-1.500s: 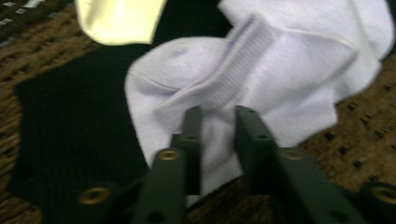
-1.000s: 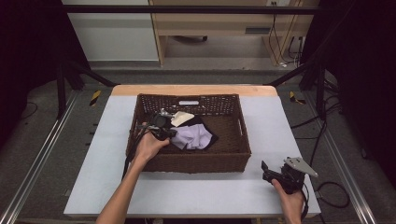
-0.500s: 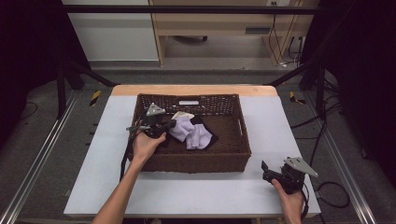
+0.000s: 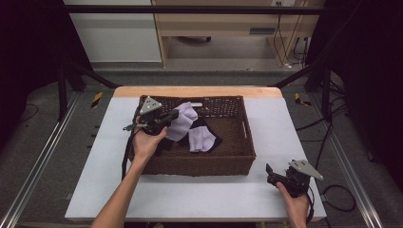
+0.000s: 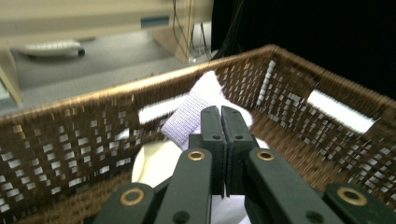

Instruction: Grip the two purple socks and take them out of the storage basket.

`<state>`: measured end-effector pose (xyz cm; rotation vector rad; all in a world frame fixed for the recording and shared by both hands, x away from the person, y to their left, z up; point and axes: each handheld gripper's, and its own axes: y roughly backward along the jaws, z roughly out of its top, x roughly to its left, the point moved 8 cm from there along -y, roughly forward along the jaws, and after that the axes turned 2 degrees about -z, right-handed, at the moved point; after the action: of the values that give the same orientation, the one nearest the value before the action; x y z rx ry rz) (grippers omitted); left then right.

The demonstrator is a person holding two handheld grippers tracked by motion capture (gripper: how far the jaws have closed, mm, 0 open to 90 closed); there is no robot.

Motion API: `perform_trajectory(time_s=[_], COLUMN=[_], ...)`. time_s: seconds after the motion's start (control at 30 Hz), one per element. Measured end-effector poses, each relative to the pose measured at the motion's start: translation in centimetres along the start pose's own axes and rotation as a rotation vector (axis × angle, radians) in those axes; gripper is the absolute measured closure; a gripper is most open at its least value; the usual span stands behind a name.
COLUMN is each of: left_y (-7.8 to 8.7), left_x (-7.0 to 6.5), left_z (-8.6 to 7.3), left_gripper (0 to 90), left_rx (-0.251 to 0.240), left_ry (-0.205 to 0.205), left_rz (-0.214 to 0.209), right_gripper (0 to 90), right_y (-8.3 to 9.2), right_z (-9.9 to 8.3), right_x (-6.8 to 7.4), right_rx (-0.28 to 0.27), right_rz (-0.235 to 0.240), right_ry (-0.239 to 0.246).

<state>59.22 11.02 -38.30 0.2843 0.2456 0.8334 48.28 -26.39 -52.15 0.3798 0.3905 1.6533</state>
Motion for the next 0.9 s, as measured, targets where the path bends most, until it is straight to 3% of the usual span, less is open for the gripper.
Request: perform_trajectory(time_s=[0.23,0.37,0.6,0.9], left_y=[2.8,4.5,7.5,11.3], left_x=[-1.5,-2.4,-3.7,-6.0], left_z=[2.7,3.7,4.5,4.6], left_gripper=[88.8,88.9,88.8,88.8], left_rx=[-0.068,-0.084,-0.12,-0.147], left_ry=[-0.031,-0.047,-0.074,-0.102], left_rz=[-0.026,-0.041,-0.06,-0.12], right_gripper=[4.1,4.1,4.1,4.1], right_y=[0.0,0.0,0.0,0.0], right_z=[0.0,0.0,0.0,0.0], right_x=[0.0,0.0,-0.1,-0.1], right_rx=[0.0,-0.003,-0.007,-0.001], right_rz=[-0.004,-0.004,-0.004,-0.003], right_ry=[0.001,-0.002,0.0,-0.004])
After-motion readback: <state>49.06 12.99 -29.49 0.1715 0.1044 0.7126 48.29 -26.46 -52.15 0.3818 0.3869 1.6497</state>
